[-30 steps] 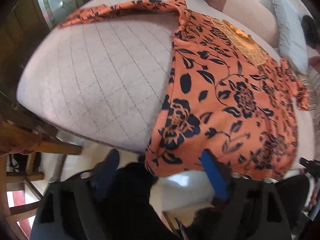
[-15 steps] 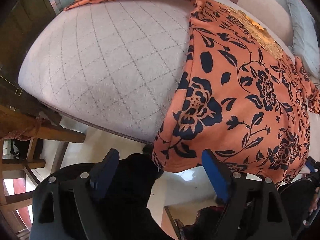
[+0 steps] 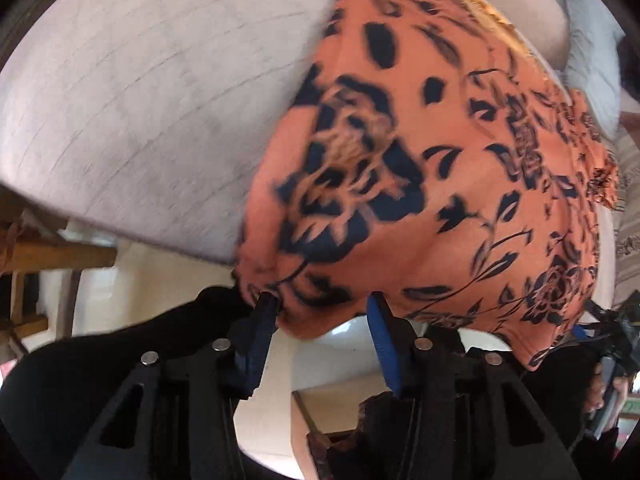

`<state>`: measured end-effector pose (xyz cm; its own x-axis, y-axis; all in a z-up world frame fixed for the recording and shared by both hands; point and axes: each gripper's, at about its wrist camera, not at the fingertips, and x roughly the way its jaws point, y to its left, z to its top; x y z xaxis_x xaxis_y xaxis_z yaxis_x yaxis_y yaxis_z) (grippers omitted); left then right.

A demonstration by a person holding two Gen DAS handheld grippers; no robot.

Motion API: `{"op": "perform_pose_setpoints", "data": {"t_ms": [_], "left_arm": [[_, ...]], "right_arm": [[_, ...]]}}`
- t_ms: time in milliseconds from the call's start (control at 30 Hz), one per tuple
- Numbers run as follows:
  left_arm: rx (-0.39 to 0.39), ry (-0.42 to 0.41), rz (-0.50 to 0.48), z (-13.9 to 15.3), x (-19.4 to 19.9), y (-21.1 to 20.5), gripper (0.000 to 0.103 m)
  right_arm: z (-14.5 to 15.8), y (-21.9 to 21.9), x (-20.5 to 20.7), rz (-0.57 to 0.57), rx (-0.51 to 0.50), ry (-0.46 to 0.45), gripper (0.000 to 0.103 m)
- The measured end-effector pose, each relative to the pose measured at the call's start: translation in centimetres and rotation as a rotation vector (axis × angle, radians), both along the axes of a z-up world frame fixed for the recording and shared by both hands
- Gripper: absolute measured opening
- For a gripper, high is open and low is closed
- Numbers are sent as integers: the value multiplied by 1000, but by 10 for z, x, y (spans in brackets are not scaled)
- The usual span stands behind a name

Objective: Fold small clothes

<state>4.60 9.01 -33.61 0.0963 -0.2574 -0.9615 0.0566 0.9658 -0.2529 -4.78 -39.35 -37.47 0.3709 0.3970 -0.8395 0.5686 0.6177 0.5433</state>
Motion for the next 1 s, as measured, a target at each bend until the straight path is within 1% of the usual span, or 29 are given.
{"op": "perform_pose_setpoints", "data": {"t_ms": [100,167,200,233,267,300,333,367,400,433,467,533,600,733,767,800,833,900,1000], "left_arm": [[34,-14,-51,-2,2,-13,48],[30,-16,-60,-3,3,-18,46],[16,-14,-58,-3,3,-17,41],[-4,-10,-51,-2,1,-16,32],[-14,-8,-46,-2,0,-14,27],[-13,-11,-42,-2,-1,-14,17],[-1,-20,-44,0,-3,-15,10],[6,-30,-49,0,-8,-13,9],[11,-42,-54,6,-13,-15,6],[11,-53,-60,13,-16,-17,5],[10,-62,-65,19,-20,-17,5],[11,-94,-71,33,-27,-20,5],[2,-123,-80,51,-34,-20,5],[-6,-217,-145,95,-55,-22,4],[1,-237,-160,102,-59,-21,4],[11,-253,-169,106,-61,-11,4],[22,-257,-175,109,-65,-5,4],[30,-238,-165,116,-66,3,4],[51,-195,-143,109,-68,16,4]], "right_arm": [[-11,1,-2,-24,37,-28,83],[-13,3,-4,-23,32,-62,81],[-11,5,-4,-9,17,-85,79],[-10,6,-5,2,6,-92,75],[-9,7,-6,4,10,-98,72],[-8,8,-8,7,19,-100,65],[-6,9,-9,18,23,-98,56],[-3,13,-10,50,11,-90,50],[2,16,-10,86,-15,-80,36],[10,23,-9,139,-61,-69,11],[20,32,-8,191,-123,-62,8],[40,51,-5,281,-248,-53,8],[55,66,-1,350,-328,-50,8],[78,81,2,416,-374,-51,8],[84,84,1,435,-395,-46,8],[87,86,0,442,-405,-39,7],[90,88,-3,445,-414,-25,7],[93,86,-5,436,-416,-10,6],[92,74,-17,417,-419,16,6]]}}
